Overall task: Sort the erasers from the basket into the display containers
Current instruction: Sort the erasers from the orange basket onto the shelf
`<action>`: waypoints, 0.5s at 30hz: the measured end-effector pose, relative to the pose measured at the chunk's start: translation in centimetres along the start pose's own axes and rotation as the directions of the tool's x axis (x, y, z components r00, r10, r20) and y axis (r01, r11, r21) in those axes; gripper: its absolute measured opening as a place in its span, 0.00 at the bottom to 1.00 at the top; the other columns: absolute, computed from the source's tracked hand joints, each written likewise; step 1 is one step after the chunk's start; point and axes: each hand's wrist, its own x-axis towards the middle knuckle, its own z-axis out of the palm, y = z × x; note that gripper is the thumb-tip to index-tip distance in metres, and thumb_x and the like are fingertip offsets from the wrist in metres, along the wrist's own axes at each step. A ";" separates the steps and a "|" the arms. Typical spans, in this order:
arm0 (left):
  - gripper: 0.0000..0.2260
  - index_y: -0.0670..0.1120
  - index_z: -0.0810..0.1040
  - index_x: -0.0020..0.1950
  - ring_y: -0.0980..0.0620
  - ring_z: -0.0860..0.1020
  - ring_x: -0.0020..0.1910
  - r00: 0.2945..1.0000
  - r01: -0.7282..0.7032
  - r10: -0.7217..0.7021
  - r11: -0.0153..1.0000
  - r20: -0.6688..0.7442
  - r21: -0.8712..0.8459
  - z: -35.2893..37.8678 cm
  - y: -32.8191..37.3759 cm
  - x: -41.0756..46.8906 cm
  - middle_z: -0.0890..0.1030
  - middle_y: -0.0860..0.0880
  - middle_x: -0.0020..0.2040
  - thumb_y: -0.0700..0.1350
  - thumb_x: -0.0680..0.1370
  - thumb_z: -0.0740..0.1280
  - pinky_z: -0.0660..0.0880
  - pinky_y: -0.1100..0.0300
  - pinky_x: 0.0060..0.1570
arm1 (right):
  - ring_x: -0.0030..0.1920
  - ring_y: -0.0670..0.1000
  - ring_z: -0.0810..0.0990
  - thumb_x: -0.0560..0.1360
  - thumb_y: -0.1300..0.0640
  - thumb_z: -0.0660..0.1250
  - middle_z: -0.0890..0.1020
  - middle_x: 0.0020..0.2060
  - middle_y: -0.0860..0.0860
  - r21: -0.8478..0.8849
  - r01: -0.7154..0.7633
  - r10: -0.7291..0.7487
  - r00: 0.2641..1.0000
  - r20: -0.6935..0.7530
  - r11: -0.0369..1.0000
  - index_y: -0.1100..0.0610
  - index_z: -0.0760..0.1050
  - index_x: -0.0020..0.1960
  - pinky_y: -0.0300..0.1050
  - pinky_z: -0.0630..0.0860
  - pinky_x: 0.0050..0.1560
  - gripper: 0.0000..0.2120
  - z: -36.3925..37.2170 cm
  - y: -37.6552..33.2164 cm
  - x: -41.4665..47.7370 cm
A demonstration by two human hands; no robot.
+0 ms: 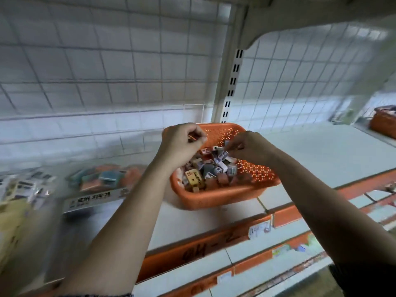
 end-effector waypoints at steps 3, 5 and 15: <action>0.04 0.51 0.81 0.48 0.65 0.77 0.46 1.000 0.011 -0.011 1.000 0.011 0.017 1.1 -0.6 0.2 0.81 0.58 0.47 0.43 0.76 0.71 0.71 0.72 0.45 | 0.49 0.47 0.78 0.75 0.56 0.70 0.80 0.45 0.43 -0.117 0.083 -0.054 0.971 0.234 0.990 0.52 0.82 0.57 0.40 0.73 0.50 0.11 1.3 0.2 1.5; 0.04 0.51 0.80 0.48 0.66 0.77 0.46 1.000 0.008 -0.009 0.999 0.017 0.036 1.4 -0.9 0.1 0.81 0.60 0.46 0.43 0.76 0.71 0.69 0.74 0.45 | 0.51 0.47 0.78 0.76 0.53 0.69 0.81 0.51 0.46 -0.169 0.125 -0.065 0.944 0.325 0.978 0.52 0.80 0.60 0.43 0.74 0.55 0.13 2.2 0.1 2.5; 0.05 0.50 0.81 0.51 0.70 0.76 0.40 0.981 0.021 -0.048 0.989 0.186 0.143 1.3 -0.9 1.2 0.79 0.62 0.42 0.44 0.76 0.71 0.68 0.77 0.38 | 0.45 0.48 0.82 0.72 0.56 0.73 0.84 0.44 0.50 0.031 0.023 -0.028 0.984 0.174 0.999 0.53 0.83 0.51 0.44 0.78 0.48 0.08 2.4 1.6 3.6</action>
